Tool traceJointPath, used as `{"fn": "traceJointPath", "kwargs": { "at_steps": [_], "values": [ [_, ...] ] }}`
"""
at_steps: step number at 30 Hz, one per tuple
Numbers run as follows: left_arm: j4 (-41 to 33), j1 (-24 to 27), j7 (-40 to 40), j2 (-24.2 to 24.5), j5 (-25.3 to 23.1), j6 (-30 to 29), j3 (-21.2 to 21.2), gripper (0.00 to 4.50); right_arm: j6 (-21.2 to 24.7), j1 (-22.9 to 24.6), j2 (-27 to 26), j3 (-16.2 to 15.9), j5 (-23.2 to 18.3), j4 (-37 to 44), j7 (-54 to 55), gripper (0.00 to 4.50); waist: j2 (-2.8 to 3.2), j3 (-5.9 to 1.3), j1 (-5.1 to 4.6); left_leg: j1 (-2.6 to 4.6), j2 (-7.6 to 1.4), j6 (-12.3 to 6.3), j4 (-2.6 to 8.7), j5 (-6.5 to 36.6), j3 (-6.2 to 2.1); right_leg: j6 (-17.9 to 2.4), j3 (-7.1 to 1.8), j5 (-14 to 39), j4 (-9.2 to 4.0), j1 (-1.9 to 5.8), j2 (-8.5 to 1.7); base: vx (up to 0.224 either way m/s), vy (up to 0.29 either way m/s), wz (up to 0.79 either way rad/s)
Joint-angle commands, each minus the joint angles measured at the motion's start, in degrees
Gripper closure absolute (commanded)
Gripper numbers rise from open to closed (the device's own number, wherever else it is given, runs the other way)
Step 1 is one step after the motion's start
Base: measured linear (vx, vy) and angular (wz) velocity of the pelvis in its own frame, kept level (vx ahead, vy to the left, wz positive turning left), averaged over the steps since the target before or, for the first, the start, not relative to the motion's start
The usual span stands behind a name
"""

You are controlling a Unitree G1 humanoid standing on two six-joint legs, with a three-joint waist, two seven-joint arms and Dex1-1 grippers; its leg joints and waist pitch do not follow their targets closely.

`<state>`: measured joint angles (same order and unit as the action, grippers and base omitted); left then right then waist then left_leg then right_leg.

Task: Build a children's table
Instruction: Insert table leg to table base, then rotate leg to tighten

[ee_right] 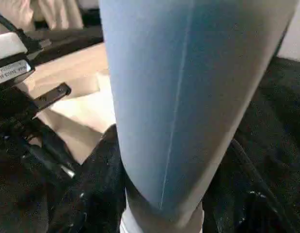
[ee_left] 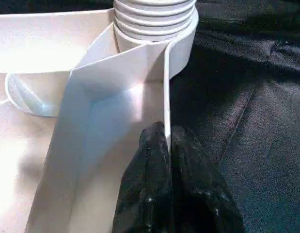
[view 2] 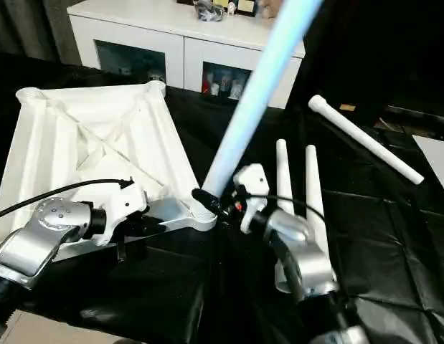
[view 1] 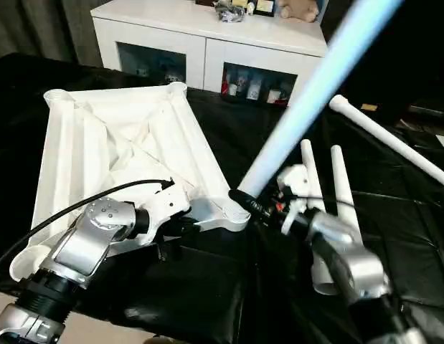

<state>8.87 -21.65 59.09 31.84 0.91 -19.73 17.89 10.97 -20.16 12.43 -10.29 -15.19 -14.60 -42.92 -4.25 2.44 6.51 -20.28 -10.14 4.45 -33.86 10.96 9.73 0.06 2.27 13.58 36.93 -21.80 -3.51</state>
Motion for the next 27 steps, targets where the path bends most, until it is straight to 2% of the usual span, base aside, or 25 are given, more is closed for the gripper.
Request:
{"fn": "traceJointPath", "kwargs": {
  "at_steps": [1, 2, 4, 9, 11, 12, 16, 23, 27],
  "values": [
    [-1.6, -0.1, 0.5, -0.4, 1.8, 0.7, -0.9, 4.50, 8.4, 0.9, 1.4, -2.8, 3.2, -6.0, 0.0, 2.67, 0.65, -1.82, -0.05, 0.41, -3.23, 0.77, 5.51, 17.4, -1.38, -8.5, -3.14, 18.5, -6.05, 1.04, -4.97, 0.000, 0.000, 0.00],
    [-1.6, -0.1, 0.7, -0.3, 1.9, 0.7, -0.8, 4.50, 10.8, -1.2, 1.7, -2.8, 3.5, -7.4, 0.4, 2.67, 0.61, -1.71, -0.11, 0.38, -3.24, 0.85, 5.53, 17.8, -1.38, -8.4, -3.19, 19.2, -6.14, 0.92, -5.00, 0.000, 0.000, 0.00],
    [-1.6, -0.1, 0.7, -0.3, 1.9, 0.7, -0.8, 4.50, 11.4, -1.8, 1.9, -3.0, 3.8, -7.9, 0.5, 2.67, 0.56, -1.73, -0.27, 0.51, -3.27, 1.56, 5.60, 19.3, -1.55, -7.8, -3.15, 22.2, -6.36, 0.85, -5.18, 0.000, 0.000, 0.00],
    [-1.0, -0.7, 0.2, -0.7, 1.3, 1.2, -0.8, 4.50, 13.8, -5.0, 3.0, -5.4, 5.6, -10.3, -1.6, 2.67, 0.41, -1.73, -0.49, 0.48, -3.28, 1.79, 5.60, 19.5, -1.58, -7.7, -3.17, 22.1, -6.36, 0.71, -5.14, 0.000, 0.000, 0.00],
    [-0.9, -0.7, 0.1, -0.7, 1.3, 1.2, -0.8, 4.50, 14.0, -5.2, 3.0, -5.6, 5.8, -10.5, -1.6, 2.67, 0.45, -1.70, -0.55, 0.55, -3.31, 1.79, 5.57, 19.5, -1.54, -7.9, -3.22, 22.0, -6.44, 0.62, -5.18, 0.000, 0.000, 0.00],
    [-0.9, -0.8, -0.3, -0.8, 1.1, 1.2, -1.0, 4.50, 14.3, -5.0, 2.8, -6.0, 5.9, -10.5, -1.3, 2.67, 0.12, -1.74, -0.60, 0.51, -3.32, 1.70, 5.56, 19.1, -1.50, -8.0, -3.21, 21.7, -6.43, 0.69, -5.16, 0.000, 0.000, 0.00],
    [-0.3, -0.8, -1.1, -0.9, 0.8, 1.1, -1.2, 4.50, 14.0, -4.4, 2.2, -6.5, 6.8, -11.1, 0.5, 2.67, 0.36, -1.76, -0.47, 0.58, -3.34, 1.71, 5.65, 18.6, -1.44, -7.9, -3.23, 20.0, -6.35, 0.63, -5.07, 0.000, 0.000, 0.00],
    [0.0, -1.0, -0.8, -0.9, 0.7, 1.3, -1.4, 4.50, 13.9, -5.4, 0.6, -4.7, 6.7, -12.3, 3.2, 2.67, 0.45, -1.49, -0.80, 0.76, -3.35, 2.54, 5.86, 23.6, -1.98, -5.8, -3.22, 29.5, -7.18, 0.09, -5.46, 0.000, 0.000, 0.00],
    [-0.3, -1.2, -0.5, -1.5, 1.1, 0.6, -1.3, 4.50, 14.5, -5.4, 0.2, -4.4, 6.2, -13.0, 3.1, 2.67, 0.55, -1.64, -1.13, 0.69, -3.49, 2.75, 6.10, 23.4, -2.02, -6.3, -3.13, 26.1, -7.00, 0.13, -5.29, 0.000, 0.000, 0.00]
  ]
}}
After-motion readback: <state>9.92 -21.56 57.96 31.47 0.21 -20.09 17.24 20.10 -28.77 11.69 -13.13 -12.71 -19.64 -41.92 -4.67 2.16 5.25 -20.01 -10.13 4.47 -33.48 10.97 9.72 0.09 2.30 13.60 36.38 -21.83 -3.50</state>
